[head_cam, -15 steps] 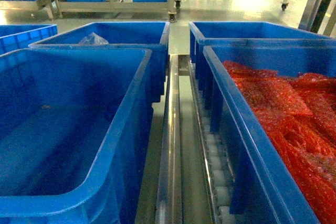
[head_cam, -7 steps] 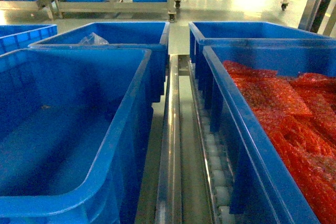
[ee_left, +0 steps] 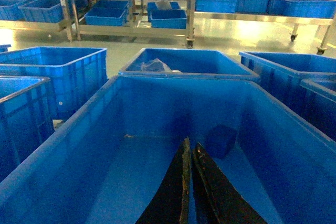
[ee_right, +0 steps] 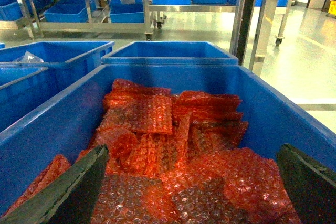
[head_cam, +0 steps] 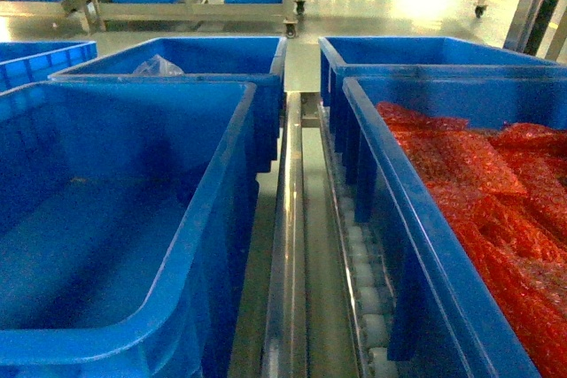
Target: Pick blue part to blue bin on bottom shelf
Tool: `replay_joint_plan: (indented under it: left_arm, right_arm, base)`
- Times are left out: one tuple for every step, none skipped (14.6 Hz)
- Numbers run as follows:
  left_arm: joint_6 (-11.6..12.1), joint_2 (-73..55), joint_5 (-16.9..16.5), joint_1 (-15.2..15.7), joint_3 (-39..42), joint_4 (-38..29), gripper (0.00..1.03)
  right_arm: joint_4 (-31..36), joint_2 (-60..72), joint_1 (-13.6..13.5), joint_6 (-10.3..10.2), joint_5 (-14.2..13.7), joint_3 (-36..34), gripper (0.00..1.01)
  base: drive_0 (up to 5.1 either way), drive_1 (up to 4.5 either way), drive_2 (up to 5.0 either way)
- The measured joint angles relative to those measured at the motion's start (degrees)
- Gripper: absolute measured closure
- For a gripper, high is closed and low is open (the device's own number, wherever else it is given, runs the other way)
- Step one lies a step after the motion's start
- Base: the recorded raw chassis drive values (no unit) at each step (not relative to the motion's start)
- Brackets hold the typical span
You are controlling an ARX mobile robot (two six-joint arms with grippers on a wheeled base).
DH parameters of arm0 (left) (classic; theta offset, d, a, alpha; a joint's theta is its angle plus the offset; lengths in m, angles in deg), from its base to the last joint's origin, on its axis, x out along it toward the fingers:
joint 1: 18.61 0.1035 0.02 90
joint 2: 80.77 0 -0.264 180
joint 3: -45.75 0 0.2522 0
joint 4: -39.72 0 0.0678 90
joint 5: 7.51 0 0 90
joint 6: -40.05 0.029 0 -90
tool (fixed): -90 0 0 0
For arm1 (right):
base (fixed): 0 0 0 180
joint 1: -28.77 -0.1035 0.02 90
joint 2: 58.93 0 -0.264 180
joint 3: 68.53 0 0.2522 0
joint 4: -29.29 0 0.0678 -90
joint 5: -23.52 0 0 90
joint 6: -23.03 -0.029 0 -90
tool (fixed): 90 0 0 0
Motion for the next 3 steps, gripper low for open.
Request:
replay_joint_plan:
  left_arm:
    - [0.0,4.74,-0.02,0.0,0.0,4.87,1.01]
    - [0.0,8.22,0.0,0.0,0.0,8.35,1.01]
    - [0.0,12.39,0.07,0.0,-0.11,13.55,1.01]
  right_arm:
    - [0.0,0.0,0.0,0.0,0.0,0.0,0.03]
    - [0.0,0.0,0.0,0.0,0.0,0.0,0.03]
    - [0.0,0.0,0.0,0.0,0.0,0.0,0.03]
  base:
    - [0.0,0.0,0.0]
    - [0.0,0.0,0.0]
    - [0.0,0.0,0.0]
